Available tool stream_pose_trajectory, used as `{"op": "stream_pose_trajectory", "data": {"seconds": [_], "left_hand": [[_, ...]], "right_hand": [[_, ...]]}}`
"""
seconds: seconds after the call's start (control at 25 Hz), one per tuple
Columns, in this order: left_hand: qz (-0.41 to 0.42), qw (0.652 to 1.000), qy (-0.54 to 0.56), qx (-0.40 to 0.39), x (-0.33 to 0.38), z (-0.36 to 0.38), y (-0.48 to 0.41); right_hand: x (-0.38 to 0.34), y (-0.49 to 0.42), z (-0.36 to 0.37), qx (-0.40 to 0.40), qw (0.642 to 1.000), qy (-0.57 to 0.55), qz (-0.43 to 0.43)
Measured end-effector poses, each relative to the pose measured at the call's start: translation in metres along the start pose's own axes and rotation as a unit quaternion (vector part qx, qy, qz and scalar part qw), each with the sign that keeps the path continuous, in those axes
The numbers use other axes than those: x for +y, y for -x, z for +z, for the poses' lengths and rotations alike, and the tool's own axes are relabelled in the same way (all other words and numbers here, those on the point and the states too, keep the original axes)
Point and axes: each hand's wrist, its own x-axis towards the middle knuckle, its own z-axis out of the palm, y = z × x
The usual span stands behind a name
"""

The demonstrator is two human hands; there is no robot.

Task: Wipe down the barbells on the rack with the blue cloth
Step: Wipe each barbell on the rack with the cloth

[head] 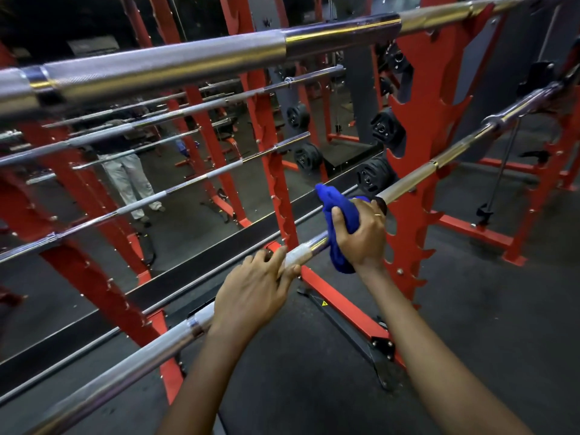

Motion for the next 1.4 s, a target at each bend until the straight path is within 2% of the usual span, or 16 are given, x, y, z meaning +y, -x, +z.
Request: {"op": "stream_pose_trajectory", "data": {"seconds": [0.16, 0.2, 0.28, 0.4, 0.48, 0.56, 0.68, 0.8, 0.92, 1.04, 1.08, 1.16, 1.28, 1.36, 1.4], "left_hand": [[-0.031, 0.999, -0.003, -0.015, 0.006, -0.005, -0.001], [-0.036, 0.999, -0.011, -0.009, 0.006, -0.005, -0.001], [-0.02, 0.999, -0.039, 0.03, 0.008, -0.003, 0.002], [0.032, 0.994, -0.066, 0.084, 0.01, 0.006, 0.01], [0.042, 0.991, -0.066, 0.106, 0.009, 0.012, 0.01], [0.033, 0.989, -0.074, 0.125, 0.011, 0.015, 0.01], [0.013, 0.983, -0.098, 0.152, 0.017, 0.02, 0.013], [-0.003, 0.98, -0.103, 0.171, 0.02, 0.028, 0.013], [-0.026, 0.974, -0.099, 0.202, 0.029, 0.036, 0.015], [-0.057, 0.97, -0.092, 0.218, 0.039, 0.044, 0.018], [-0.067, 0.969, -0.092, 0.219, 0.041, 0.046, 0.018], [-0.081, 0.968, -0.089, 0.22, 0.042, 0.048, 0.019], [-0.09, 0.968, -0.095, 0.213, 0.045, 0.054, 0.021], [-0.102, 0.968, -0.095, 0.208, 0.046, 0.059, 0.022], [-0.11, 0.968, -0.092, 0.208, 0.047, 0.061, 0.021]], "right_hand": [[-0.006, 0.022, 0.005, -0.078, 0.991, -0.042, -0.095], [0.001, 0.018, 0.005, -0.08, 0.99, -0.063, -0.093], [0.017, 0.004, 0.008, -0.021, 0.995, -0.091, -0.034], [0.021, 0.0, 0.016, 0.066, 0.977, -0.139, 0.148], [0.008, 0.004, 0.018, 0.092, 0.939, -0.206, 0.261], [-0.012, 0.012, 0.019, 0.12, 0.88, -0.298, 0.349], [-0.043, 0.03, 0.017, 0.136, 0.734, -0.439, 0.501], [-0.037, 0.019, 0.017, 0.124, 0.667, -0.482, 0.555], [-0.007, 0.008, 0.025, 0.132, 0.606, -0.562, 0.548], [-0.01, 0.039, 0.025, 0.014, 0.579, -0.594, 0.559], [-0.016, 0.044, 0.025, -0.017, 0.579, -0.598, 0.554], [-0.019, 0.039, 0.018, 0.009, 0.629, -0.556, 0.543], [-0.021, 0.027, 0.005, 0.115, 0.785, -0.391, 0.465], [-0.025, 0.04, -0.003, 0.117, 0.884, -0.28, 0.355], [-0.023, 0.05, 0.0, 0.092, 0.921, -0.247, 0.287]]}}
